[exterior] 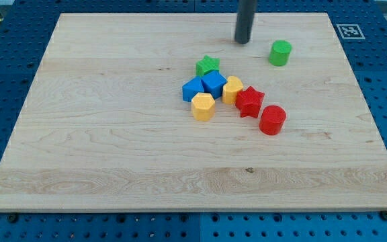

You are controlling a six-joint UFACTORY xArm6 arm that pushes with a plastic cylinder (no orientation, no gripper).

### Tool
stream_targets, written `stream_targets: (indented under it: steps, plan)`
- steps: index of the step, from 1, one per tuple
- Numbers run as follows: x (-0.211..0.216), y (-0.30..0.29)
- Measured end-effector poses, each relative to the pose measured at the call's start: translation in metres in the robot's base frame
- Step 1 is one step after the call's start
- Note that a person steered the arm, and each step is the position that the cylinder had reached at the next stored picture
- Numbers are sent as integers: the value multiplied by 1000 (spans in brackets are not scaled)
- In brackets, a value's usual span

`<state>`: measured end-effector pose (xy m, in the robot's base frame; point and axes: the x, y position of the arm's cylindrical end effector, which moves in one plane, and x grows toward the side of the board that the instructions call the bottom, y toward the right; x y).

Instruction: Push the green circle into the red circle

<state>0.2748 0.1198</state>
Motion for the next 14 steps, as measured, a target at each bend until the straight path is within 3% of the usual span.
stream_targets:
  steps: [2,3,4,5,7,9,11,13,14]
  plan:
    - [89,48]
    - [74,54]
    - [63,100]
    - [99,118]
    - [164,60]
    - [118,145]
    - [78,99]
    - [136,32]
    - [123,47]
